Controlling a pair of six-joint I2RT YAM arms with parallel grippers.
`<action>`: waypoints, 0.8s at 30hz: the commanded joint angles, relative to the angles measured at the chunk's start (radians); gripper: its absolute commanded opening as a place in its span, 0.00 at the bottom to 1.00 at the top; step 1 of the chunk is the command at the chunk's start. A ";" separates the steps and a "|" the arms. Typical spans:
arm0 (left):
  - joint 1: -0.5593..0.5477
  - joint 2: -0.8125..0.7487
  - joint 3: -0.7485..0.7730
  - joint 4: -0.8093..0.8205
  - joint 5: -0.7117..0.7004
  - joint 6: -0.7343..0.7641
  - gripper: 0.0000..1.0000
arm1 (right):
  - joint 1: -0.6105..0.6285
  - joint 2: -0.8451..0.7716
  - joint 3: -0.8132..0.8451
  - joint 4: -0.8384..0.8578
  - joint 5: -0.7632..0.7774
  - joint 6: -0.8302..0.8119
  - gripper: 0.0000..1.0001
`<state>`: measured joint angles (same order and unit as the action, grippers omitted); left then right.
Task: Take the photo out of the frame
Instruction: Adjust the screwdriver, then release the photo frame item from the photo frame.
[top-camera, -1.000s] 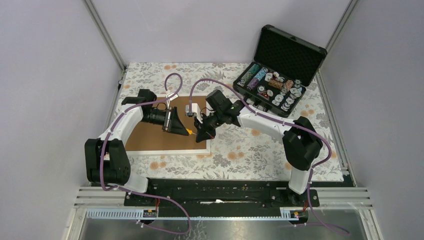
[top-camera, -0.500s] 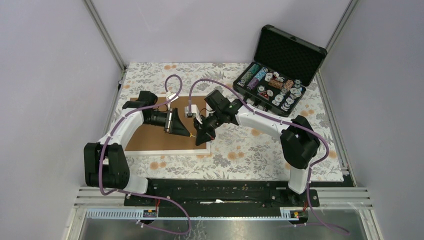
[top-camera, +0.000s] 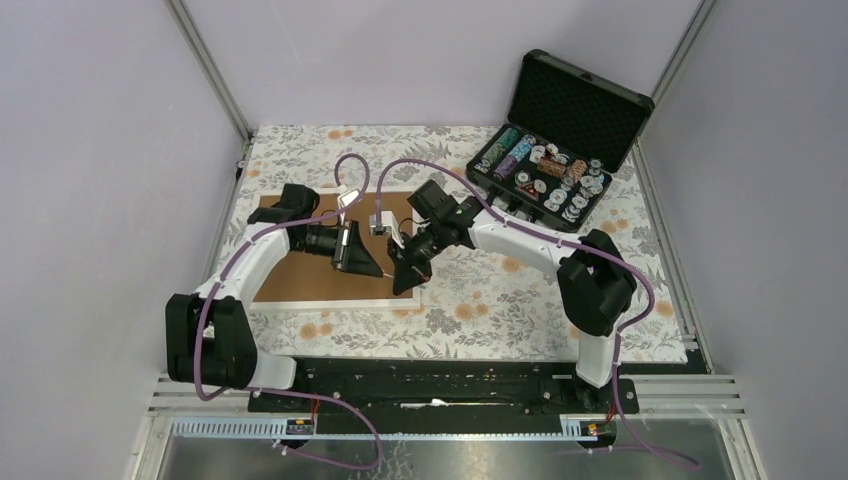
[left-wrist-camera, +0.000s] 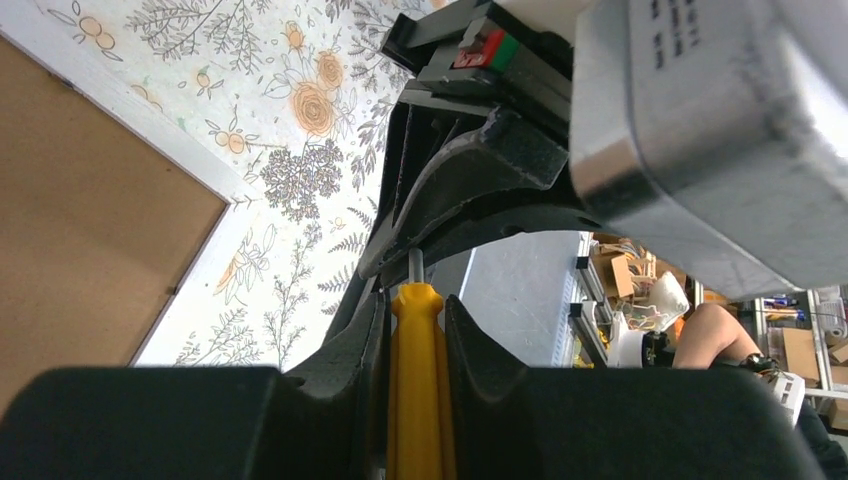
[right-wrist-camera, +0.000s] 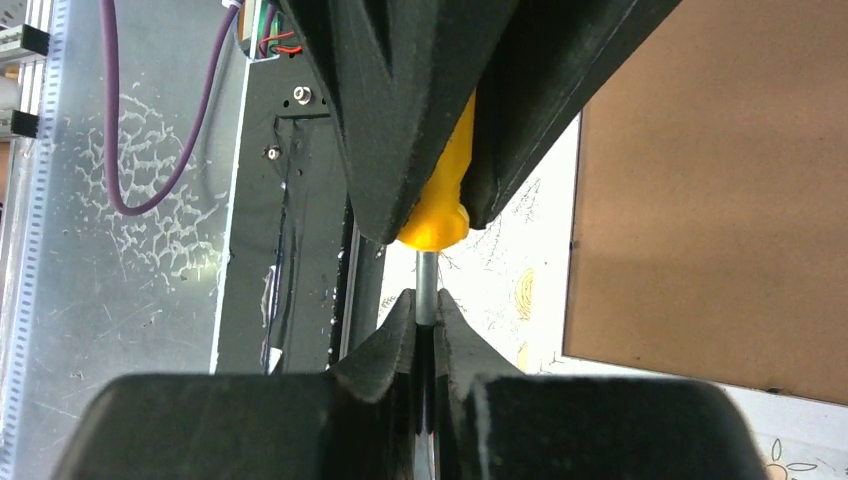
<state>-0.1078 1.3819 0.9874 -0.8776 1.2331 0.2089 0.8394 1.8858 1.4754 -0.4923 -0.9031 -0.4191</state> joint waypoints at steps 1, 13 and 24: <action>0.009 -0.019 -0.009 0.052 0.070 -0.020 0.01 | 0.006 -0.001 0.049 0.006 -0.048 -0.021 0.13; 0.099 0.020 -0.153 0.451 -0.102 -0.376 0.00 | -0.233 -0.078 -0.176 0.364 0.125 0.434 0.88; 0.106 0.073 -0.124 0.584 -0.168 -0.220 0.00 | -0.258 -0.004 -0.300 0.509 0.258 0.582 0.77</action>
<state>-0.0063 1.4578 0.8043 -0.3351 1.0851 -0.1345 0.5781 1.8568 1.1728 -0.0986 -0.6624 0.0807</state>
